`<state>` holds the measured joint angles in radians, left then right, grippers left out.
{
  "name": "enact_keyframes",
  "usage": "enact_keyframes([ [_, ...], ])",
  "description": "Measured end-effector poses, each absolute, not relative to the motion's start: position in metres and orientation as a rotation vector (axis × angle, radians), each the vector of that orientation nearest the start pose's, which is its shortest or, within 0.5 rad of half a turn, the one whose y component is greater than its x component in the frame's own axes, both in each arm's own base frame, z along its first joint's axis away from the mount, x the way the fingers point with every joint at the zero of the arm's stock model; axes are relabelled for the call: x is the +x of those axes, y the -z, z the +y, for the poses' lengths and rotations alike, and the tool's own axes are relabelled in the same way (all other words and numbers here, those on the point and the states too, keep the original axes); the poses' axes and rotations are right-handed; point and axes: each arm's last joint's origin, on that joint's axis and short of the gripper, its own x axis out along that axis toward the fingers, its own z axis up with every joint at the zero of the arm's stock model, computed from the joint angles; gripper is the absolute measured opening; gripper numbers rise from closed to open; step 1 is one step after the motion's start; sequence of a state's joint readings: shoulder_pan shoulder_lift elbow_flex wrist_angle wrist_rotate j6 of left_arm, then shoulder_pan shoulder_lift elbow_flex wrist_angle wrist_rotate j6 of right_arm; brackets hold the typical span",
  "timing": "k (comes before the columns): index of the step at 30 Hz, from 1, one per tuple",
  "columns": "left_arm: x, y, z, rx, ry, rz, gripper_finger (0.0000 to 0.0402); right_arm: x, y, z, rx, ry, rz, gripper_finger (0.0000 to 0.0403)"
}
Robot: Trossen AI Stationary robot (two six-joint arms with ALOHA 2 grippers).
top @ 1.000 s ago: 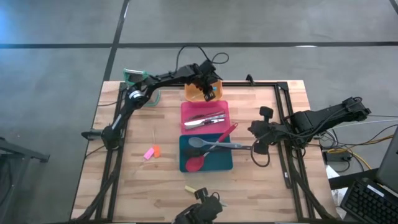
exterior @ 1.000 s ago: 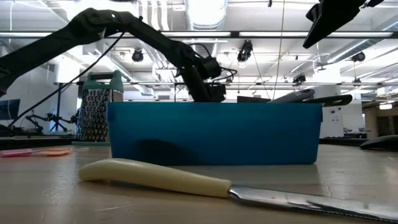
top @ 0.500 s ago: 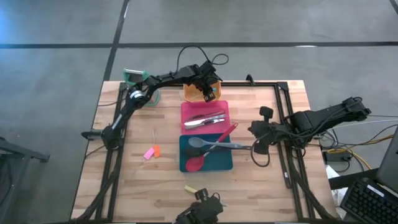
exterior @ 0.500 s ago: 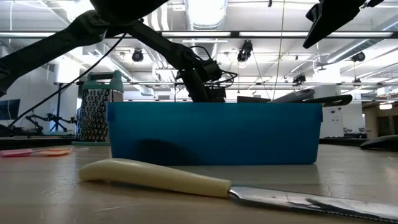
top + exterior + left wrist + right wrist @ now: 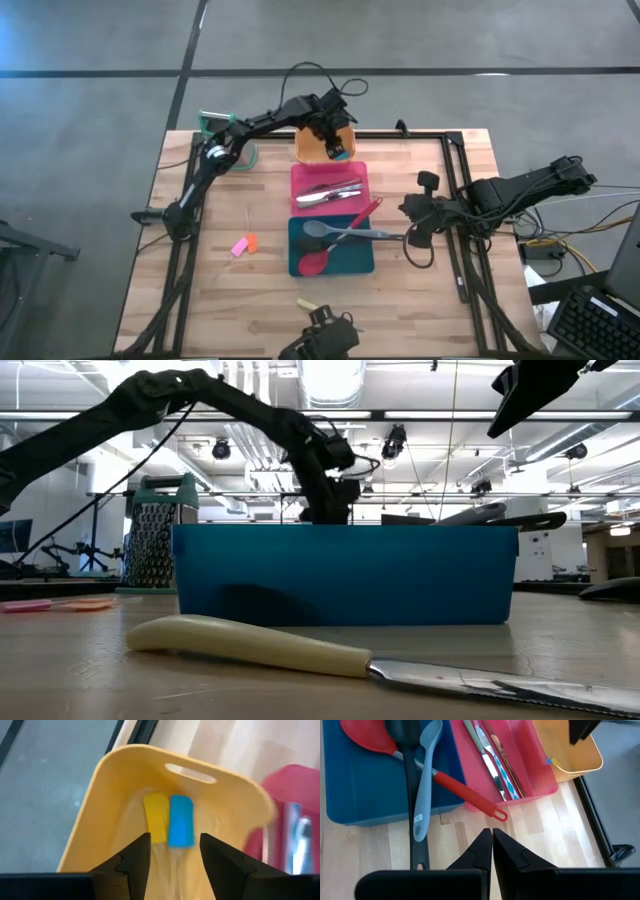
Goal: Pick & Place Kitchen Items
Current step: Put the yellow knife into the red bin
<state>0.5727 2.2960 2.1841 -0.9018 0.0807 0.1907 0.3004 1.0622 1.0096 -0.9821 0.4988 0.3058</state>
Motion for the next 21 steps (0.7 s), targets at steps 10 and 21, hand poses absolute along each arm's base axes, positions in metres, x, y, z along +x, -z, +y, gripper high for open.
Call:
enact_keyframes([
  [10, 0.398, -0.322, 0.232, -0.194, -0.388, 1.026, 0.0176, 0.182, -0.301, 0.042, -0.115, 0.324, 0.91, 0.0008],
  [21, 0.357, -0.396, 0.143, -0.155, -0.355, 0.957, 0.0177, 0.183, -0.301, 0.042, -0.11, 0.326, 0.909, 0.0008],
])
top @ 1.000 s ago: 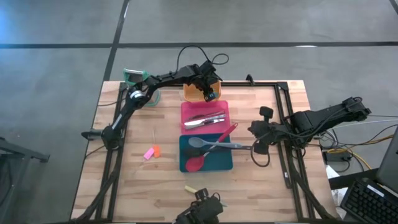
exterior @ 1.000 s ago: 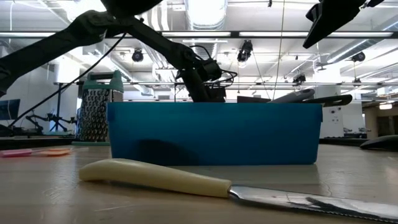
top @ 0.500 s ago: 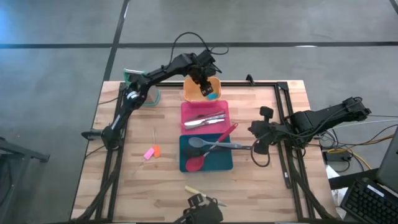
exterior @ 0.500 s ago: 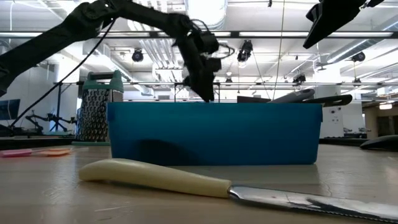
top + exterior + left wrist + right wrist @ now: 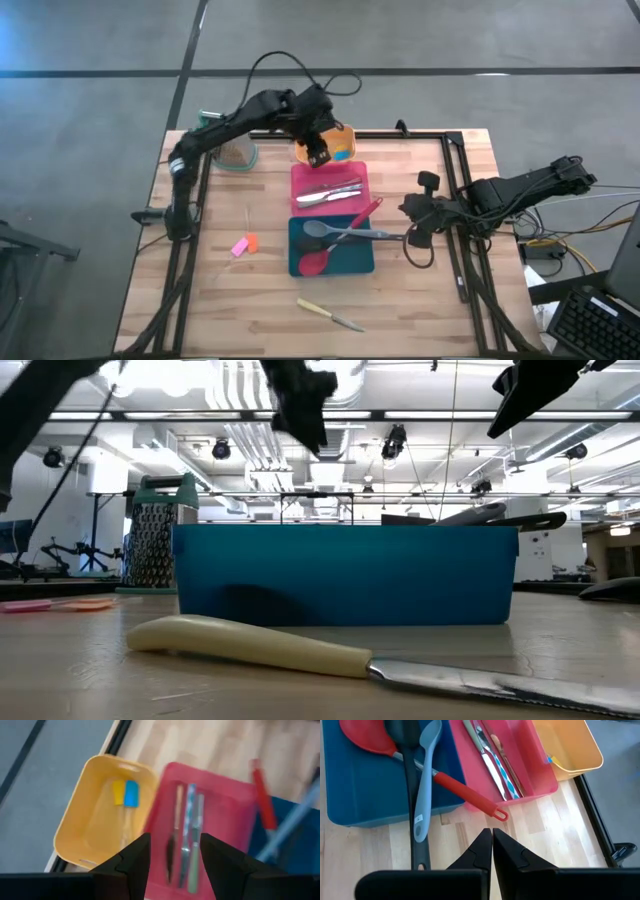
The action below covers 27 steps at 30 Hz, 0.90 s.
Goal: Pick & Place Kitchen Items
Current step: Put the yellow knife into the red bin
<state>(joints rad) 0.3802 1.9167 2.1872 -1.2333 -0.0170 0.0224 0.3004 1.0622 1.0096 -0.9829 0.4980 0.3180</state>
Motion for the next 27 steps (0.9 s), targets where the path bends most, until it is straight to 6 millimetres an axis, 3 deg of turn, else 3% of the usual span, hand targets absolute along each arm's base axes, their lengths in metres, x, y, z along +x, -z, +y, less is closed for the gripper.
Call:
enact_keyframes([
  [5, 0.339, -0.413, 0.086, -0.115, -0.279, 0.932, 0.0177, 0.182, -0.301, 0.042, -0.092, 0.336, 0.907, 0.0008],
  [10, 0.324, -0.406, 0.022, -0.034, -0.122, 0.973, 0.0177, 0.182, -0.301, 0.042, -0.092, 0.336, 0.908, 0.0008],
  [15, 0.314, -0.38, -0.046, 0.048, 0.023, 0.989, 0.0177, 0.182, -0.301, 0.042, -0.094, 0.335, 0.908, 0.0008],
  [21, 0.311, -0.333, -0.119, 0.167, 0.189, 0.944, 0.0177, 0.182, -0.301, 0.042, -0.089, 0.337, 0.905, 0.0008],
  [27, 0.308, -0.286, -0.167, 0.217, 0.31, 0.899, 0.0177, 0.183, -0.301, 0.042, -0.067, 0.347, 0.9, 0.0008],
])
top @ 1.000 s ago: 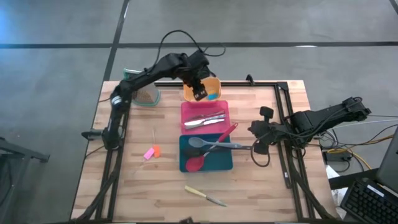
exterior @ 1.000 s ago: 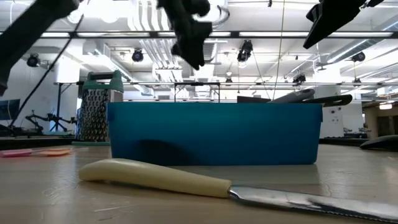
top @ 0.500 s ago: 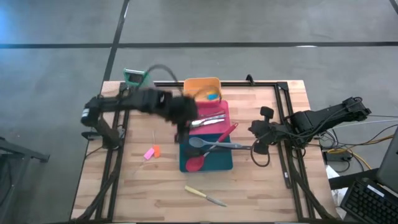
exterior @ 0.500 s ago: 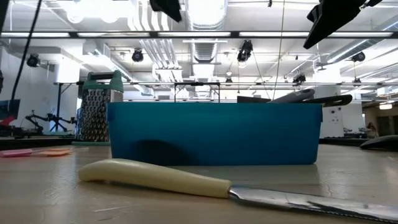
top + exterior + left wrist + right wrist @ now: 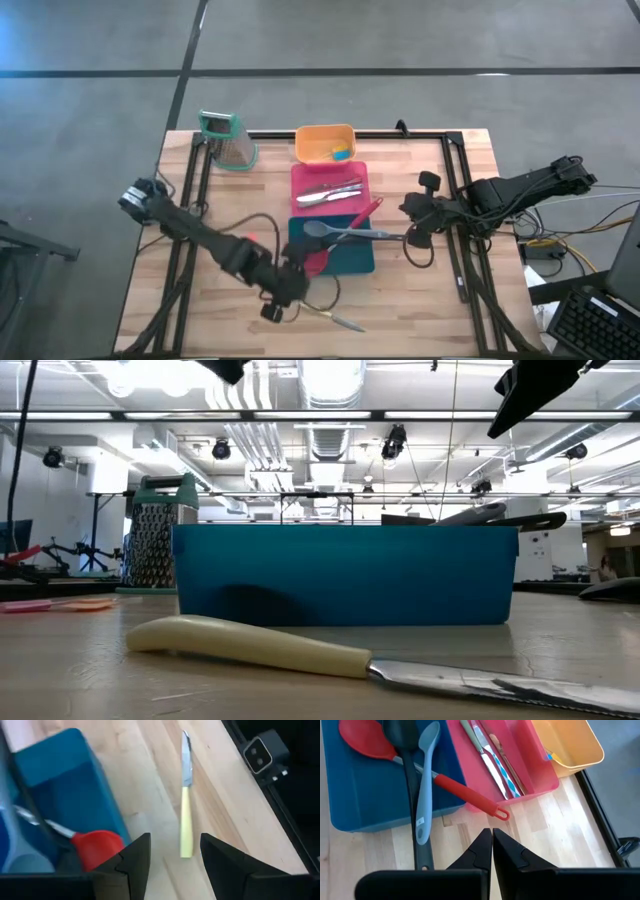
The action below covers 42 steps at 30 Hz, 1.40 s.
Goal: Pick & Place Kitchen Items
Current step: Put the yellow knife into the red bin
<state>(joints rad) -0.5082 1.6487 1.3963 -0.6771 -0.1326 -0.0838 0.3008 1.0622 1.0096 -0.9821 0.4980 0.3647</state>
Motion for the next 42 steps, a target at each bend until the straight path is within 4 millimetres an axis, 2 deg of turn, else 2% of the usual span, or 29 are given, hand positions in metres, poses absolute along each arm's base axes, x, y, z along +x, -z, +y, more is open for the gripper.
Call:
enact_keyframes([
  [7, 0.313, -0.247, -0.177, 0.237, 0.244, 0.937, 0.0177, 0.183, -0.301, 0.042, -0.051, 0.354, 0.895, 0.0008],
  [15, 0.328, -0.206, -0.186, 0.291, 0.25, 1.045, 0.0177, 0.183, -0.301, 0.042, -0.044, 0.358, 0.894, 0.0008],
  [24, 0.342, -0.183, -0.2, 0.246, 0.332, 1.101, 0.0177, 0.183, -0.301, 0.042, -0.043, 0.358, 0.894, 0.0008],
  [29, 0.347, -0.168, -0.202, 0.252, 0.33, 1.119, 0.0177, 0.183, -0.301, 0.042, -0.044, 0.358, 0.895, 0.0008],
  [36, 0.35, -0.158, -0.204, 0.224, 0.353, 1.134, 0.0174, 0.182, -0.3, 0.042, -0.046, 0.359, 0.897, 0.0008],
  [39, 0.351, -0.154, -0.201, 0.22, 0.359, 1.14, 0.0156, 0.182, -0.3, 0.042, -0.046, 0.359, 0.898, 0.0008],
  [42, 0.351, -0.146, -0.194, 0.222, 0.358, 1.144, 0.0118, 0.182, -0.3, 0.042, -0.049, 0.357, 0.899, 0.0008],
])
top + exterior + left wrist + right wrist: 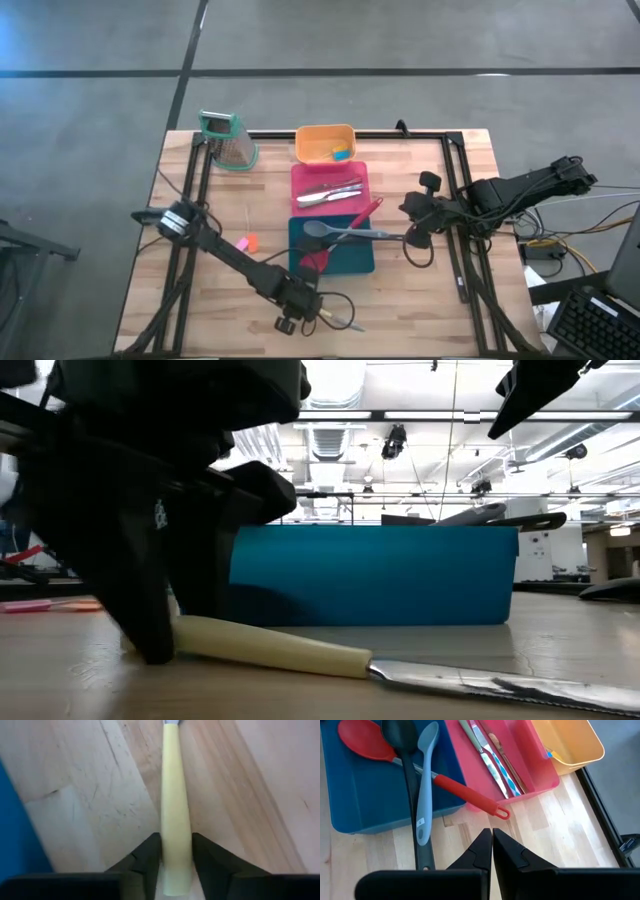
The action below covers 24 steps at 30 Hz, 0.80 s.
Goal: Pick & Place Kitchen Items
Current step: Put the yellow knife into the red bin
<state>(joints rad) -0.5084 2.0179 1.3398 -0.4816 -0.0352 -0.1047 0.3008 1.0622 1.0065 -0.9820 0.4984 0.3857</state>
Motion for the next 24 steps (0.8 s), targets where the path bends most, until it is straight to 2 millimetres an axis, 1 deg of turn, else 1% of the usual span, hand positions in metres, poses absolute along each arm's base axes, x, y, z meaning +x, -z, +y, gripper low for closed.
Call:
enact_keyframes([
  [2, 0.351, -0.141, -0.19, 0.209, 0.36, 1.139, 0.0087, 0.182, -0.3, 0.042, -0.049, 0.357, 0.898, 0.0008],
  [3, 0.351, -0.139, -0.189, 0.205, 0.362, 1.134, 0.0081, 0.182, -0.3, 0.042, -0.049, 0.357, 0.898, 0.0008],
  [7, 0.351, -0.136, -0.187, 0.199, 0.38, 1.13, 0.0081, 0.182, -0.3, 0.042, -0.05, 0.356, 0.899, 0.0008],
  [10, 0.353, -0.14, -0.188, 0.204, 0.392, 1.126, 0.0081, 0.182, -0.3, 0.042, -0.053, 0.355, 0.899, 0.0008],
  [14, 0.352, -0.156, -0.188, 0.196, 0.417, 1.099, 0.0081, 0.182, -0.3, 0.042, -0.052, 0.356, 0.899, 0.0008],
  [16, 0.348, -0.168, -0.186, 0.198, 0.416, 1.106, 0.0081, 0.182, -0.3, 0.042, -0.052, 0.356, 0.9, 0.0008],
  [17, 0.346, -0.175, -0.185, 0.198, 0.412, 1.102, 0.0081, 0.182, -0.3, 0.042, -0.052, 0.356, 0.9, 0.0008],
  [20, 0.342, -0.208, -0.181, 0.197, 0.356, 1.016, 0.0081, 0.182, -0.3, 0.042, -0.054, 0.356, 0.902, 0.0008],
  [22, 0.335, -0.222, -0.177, 0.219, 0.3, 0.993, 0.0081, 0.182, -0.3, 0.042, -0.055, 0.357, 0.901, 0.0008],
  [24, 0.329, -0.236, -0.173, 0.248, 0.242, 0.935, 0.0081, 0.182, -0.3, 0.042, -0.055, 0.357, 0.901, 0.0008],
])
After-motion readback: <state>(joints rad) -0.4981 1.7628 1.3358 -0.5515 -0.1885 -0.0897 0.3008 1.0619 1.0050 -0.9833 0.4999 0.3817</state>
